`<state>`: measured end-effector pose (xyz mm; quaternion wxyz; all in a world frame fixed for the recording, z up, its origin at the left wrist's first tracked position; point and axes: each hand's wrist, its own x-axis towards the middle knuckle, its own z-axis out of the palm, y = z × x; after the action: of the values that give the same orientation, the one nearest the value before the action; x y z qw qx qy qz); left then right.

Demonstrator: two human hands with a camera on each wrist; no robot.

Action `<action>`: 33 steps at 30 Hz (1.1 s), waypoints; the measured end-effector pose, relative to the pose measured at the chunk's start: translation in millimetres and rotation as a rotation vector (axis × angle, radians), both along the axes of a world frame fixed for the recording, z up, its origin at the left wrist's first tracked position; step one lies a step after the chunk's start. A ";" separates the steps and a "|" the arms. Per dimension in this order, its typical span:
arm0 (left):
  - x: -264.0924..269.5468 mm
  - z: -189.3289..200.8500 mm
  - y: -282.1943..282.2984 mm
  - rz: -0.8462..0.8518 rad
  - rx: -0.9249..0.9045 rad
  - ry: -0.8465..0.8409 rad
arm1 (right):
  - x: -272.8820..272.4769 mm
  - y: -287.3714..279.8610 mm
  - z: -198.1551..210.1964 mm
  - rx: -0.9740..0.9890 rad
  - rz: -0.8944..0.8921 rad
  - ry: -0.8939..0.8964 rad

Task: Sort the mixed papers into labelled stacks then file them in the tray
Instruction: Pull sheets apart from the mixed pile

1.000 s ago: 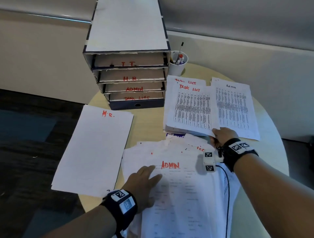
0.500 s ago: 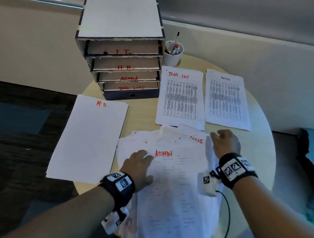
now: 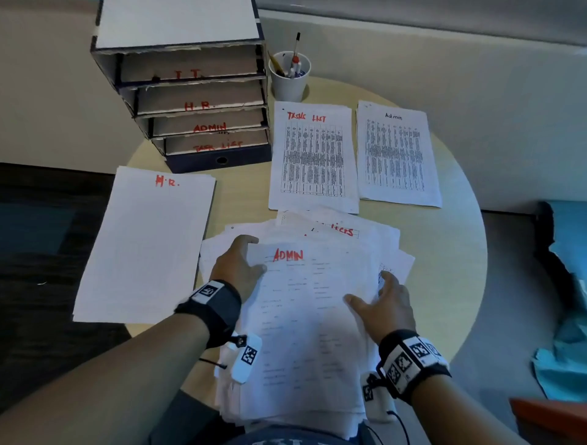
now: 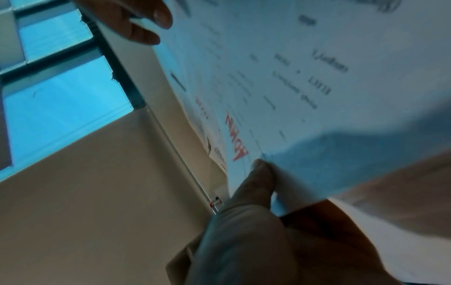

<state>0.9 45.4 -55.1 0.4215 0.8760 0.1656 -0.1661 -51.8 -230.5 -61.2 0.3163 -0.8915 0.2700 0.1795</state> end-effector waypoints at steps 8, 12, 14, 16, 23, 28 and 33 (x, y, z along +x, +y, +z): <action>-25.5 48.2 5.5 -0.296 -0.470 0.039 | -18.1 -15.5 -1.7 0.517 -0.061 -0.235; -20.3 41.9 11.4 -0.375 -0.406 0.151 | -30.7 -25.3 2.5 0.783 -0.124 -0.197; -7.8 30.9 7.6 -0.236 -0.156 0.083 | -38.6 -29.9 -1.8 0.911 -0.153 -0.169; 0.0 26.1 -6.4 -0.217 0.107 0.127 | -43.7 -32.6 -6.5 0.998 -0.181 -0.157; 0.2 -1.8 -30.4 -0.239 0.301 0.265 | -42.8 -30.1 -8.6 1.028 -0.325 -0.187; -7.5 -10.1 -11.6 -0.197 0.226 0.147 | -42.3 -32.3 -10.8 0.932 -0.313 -0.175; -15.3 -15.3 14.8 -0.304 0.122 -0.127 | -41.9 -33.7 -8.5 0.836 -0.126 -0.183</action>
<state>-14.5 60.2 -70.4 0.3473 0.9236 0.0138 -0.1619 -93.7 -264.2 -69.6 0.6832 -0.6809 0.1987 0.1738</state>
